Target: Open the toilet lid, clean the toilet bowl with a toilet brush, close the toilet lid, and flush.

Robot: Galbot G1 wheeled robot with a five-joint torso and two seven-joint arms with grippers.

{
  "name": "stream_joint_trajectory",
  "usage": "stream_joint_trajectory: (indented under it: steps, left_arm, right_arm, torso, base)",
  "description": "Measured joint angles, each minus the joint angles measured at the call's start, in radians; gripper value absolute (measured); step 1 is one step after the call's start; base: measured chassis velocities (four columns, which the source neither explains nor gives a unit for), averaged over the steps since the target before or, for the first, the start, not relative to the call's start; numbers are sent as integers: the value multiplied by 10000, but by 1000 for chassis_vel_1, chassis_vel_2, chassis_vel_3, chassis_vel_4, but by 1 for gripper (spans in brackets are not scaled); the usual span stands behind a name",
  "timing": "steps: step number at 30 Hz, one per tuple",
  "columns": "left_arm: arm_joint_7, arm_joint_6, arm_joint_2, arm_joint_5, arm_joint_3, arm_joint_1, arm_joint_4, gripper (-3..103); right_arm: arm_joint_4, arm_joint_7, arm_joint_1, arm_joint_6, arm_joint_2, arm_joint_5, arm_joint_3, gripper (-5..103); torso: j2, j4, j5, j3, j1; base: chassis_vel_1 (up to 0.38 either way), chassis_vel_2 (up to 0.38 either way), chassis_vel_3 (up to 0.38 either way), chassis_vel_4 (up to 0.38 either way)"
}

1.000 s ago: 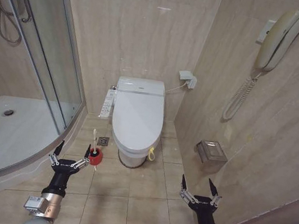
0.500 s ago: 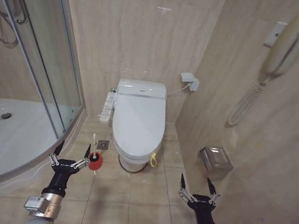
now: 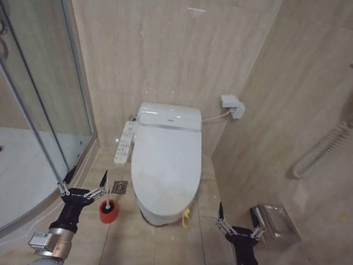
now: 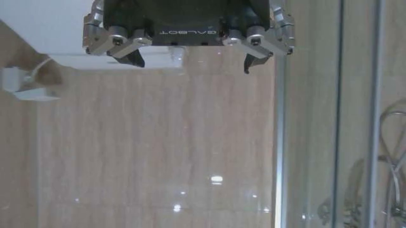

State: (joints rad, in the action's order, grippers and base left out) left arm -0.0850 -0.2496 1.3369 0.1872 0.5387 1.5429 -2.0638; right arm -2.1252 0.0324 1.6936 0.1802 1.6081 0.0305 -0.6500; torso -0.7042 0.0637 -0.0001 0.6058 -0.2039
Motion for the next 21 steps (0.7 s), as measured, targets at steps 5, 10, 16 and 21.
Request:
stream_joint_trajectory:
  steps: [5, 10, 16, 21]
  left_arm:
    - [-1, 0, 2, 0, 0, 10, 0, 100]
    - [0, 0, 2, 0, -2, 11, 0, 100]
    - [0, 0, 1, 0, -2, 6, 0, 100]
    - [0, 0, 0, 0, -2, 0, 0, 100]
  right_arm:
    - [119, -33, 4, 47, -1, -51, -9, 100]
    - [160, -87, -5, 44, -1, -49, -4, 100]
    - [171, -124, -44, 46, 0, -32, -3, 100]
    - [291, -216, -165, 280, 0, -88, -24, 100]
  torso:
    - [-3, 4, 4, -5, 14]
    - [-6, 3, 3, -7, 20]
    - [-5, 8, -4, -4, 12]
    - [0, 2, -2, 1, -2]
  base:
    - [-5, 20, 4, 6]
    - [0, 14, 11, -8]
    - [-124, 119, 117, -140]
    - [-176, 171, 177, -162]
